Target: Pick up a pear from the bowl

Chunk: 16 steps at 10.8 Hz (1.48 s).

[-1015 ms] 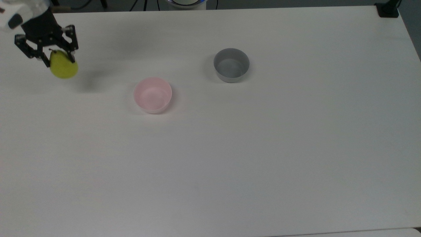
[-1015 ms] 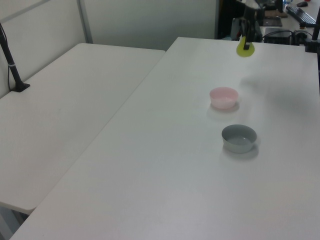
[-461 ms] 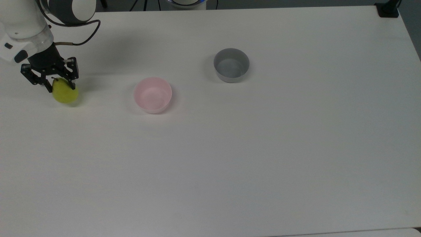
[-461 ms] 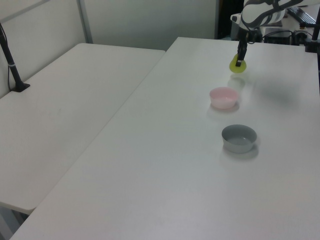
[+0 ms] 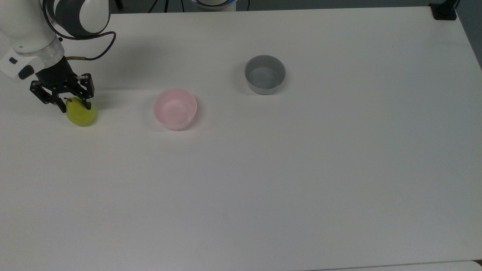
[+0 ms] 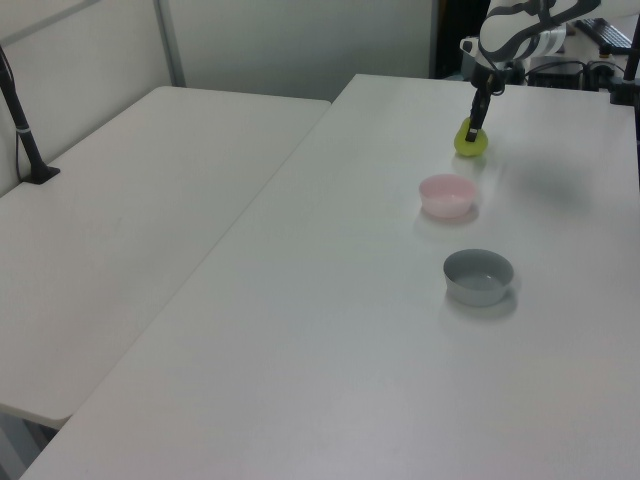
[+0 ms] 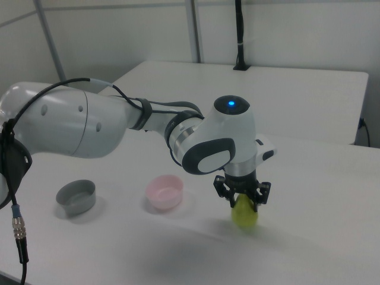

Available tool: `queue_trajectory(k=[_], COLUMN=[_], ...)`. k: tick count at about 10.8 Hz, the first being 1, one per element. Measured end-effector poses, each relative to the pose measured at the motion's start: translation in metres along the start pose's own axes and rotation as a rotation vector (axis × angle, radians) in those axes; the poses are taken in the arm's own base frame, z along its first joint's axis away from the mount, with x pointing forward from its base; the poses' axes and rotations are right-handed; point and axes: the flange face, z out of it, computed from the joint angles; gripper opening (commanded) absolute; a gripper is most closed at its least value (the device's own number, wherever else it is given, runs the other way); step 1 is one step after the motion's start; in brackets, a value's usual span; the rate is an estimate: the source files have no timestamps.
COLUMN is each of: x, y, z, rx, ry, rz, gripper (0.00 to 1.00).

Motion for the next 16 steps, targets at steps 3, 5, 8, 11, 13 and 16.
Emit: queue_trajectory(k=[3,5,8,11,13,16], x=[0.001,0.006,0.009,0.019,0.013,0.014], y=[0.001,0.001,-0.023,-0.093,-0.138,-0.202], z=[-0.003,-0.025,-0.097,-0.191,-0.241,-0.297], rx=[-0.003,-0.015,-0.023,-0.001,0.042,0.072], ry=[0.005,0.027,-0.048,-0.07,-0.12,-0.175], rz=[0.0,-0.005,0.007,0.149,0.195,0.253], gripper=[1.0,1.0,1.0,1.0,1.0,1.0])
